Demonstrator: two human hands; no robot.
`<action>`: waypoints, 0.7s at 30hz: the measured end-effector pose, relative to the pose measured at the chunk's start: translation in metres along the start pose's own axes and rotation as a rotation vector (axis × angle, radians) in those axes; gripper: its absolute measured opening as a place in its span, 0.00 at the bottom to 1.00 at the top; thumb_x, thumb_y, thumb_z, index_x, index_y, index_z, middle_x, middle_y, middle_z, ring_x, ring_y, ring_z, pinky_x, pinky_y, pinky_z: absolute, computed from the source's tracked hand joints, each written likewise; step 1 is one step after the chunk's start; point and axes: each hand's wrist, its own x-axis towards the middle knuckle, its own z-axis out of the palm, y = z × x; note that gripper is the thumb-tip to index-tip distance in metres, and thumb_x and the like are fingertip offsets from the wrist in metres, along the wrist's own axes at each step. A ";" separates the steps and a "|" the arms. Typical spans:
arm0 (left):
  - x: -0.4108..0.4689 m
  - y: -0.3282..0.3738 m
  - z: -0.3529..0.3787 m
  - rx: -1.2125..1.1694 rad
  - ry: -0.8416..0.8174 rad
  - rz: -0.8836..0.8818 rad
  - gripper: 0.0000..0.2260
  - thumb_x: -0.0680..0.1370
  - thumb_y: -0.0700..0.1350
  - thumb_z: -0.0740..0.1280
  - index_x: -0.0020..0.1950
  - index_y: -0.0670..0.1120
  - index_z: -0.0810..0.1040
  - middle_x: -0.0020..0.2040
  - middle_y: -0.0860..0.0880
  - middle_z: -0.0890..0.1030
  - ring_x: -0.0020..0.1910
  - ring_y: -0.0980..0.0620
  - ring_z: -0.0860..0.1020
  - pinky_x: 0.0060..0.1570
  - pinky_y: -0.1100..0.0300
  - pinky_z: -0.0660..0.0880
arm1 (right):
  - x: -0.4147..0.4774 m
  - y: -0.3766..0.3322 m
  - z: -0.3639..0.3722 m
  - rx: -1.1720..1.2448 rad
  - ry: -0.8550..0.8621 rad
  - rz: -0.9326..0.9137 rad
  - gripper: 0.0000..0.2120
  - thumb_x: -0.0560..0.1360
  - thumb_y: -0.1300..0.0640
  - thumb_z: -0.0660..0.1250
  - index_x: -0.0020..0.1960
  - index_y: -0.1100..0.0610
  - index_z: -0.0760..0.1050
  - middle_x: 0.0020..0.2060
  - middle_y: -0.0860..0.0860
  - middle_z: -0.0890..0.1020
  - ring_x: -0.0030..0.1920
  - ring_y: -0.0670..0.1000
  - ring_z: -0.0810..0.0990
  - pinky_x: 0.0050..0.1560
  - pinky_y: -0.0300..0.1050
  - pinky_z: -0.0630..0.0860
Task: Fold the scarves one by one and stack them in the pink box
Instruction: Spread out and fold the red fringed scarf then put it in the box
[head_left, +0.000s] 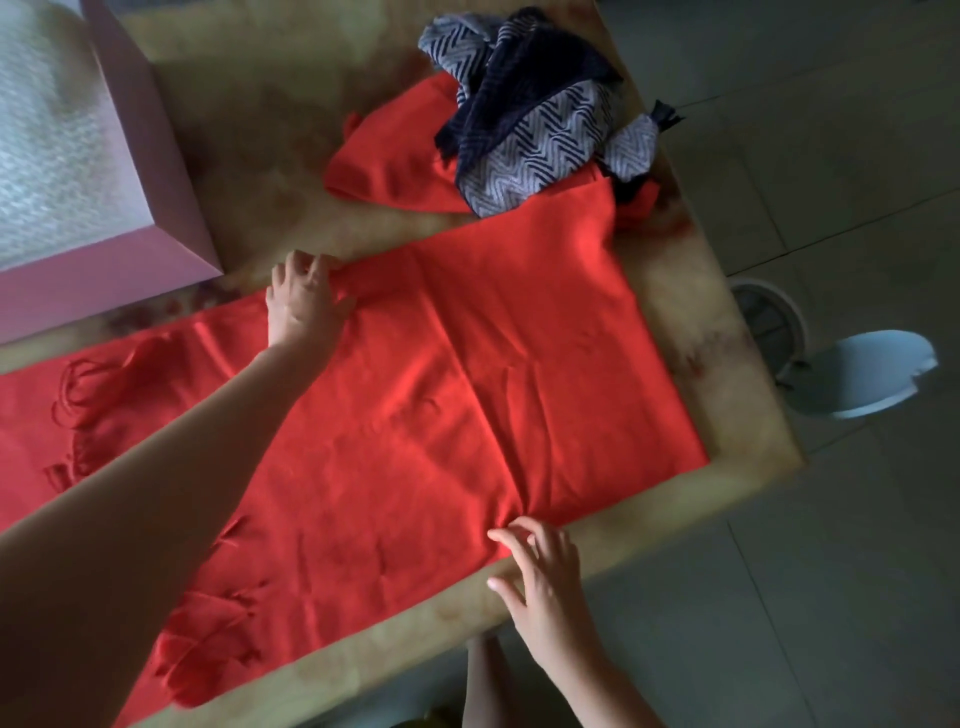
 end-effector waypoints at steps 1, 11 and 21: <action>0.002 -0.007 -0.003 -0.001 -0.009 0.003 0.18 0.74 0.44 0.69 0.63 0.44 0.74 0.61 0.39 0.72 0.62 0.38 0.67 0.62 0.47 0.63 | 0.001 -0.002 0.001 0.002 -0.012 -0.004 0.30 0.60 0.56 0.80 0.58 0.46 0.72 0.55 0.43 0.70 0.52 0.46 0.69 0.56 0.39 0.65; 0.019 -0.039 -0.015 -0.067 -0.031 -0.014 0.08 0.73 0.44 0.71 0.52 0.47 0.79 0.51 0.45 0.80 0.58 0.42 0.71 0.60 0.51 0.63 | 0.028 0.015 -0.011 -0.076 -0.002 -0.269 0.02 0.71 0.52 0.66 0.41 0.49 0.76 0.46 0.41 0.71 0.45 0.45 0.69 0.48 0.40 0.68; 0.021 -0.044 -0.015 -0.100 -0.004 -0.024 0.07 0.75 0.45 0.68 0.51 0.46 0.79 0.52 0.44 0.81 0.58 0.42 0.73 0.61 0.51 0.63 | 0.034 0.013 -0.009 -0.069 -0.213 -0.373 0.18 0.63 0.58 0.77 0.48 0.50 0.73 0.50 0.44 0.70 0.48 0.45 0.70 0.51 0.38 0.68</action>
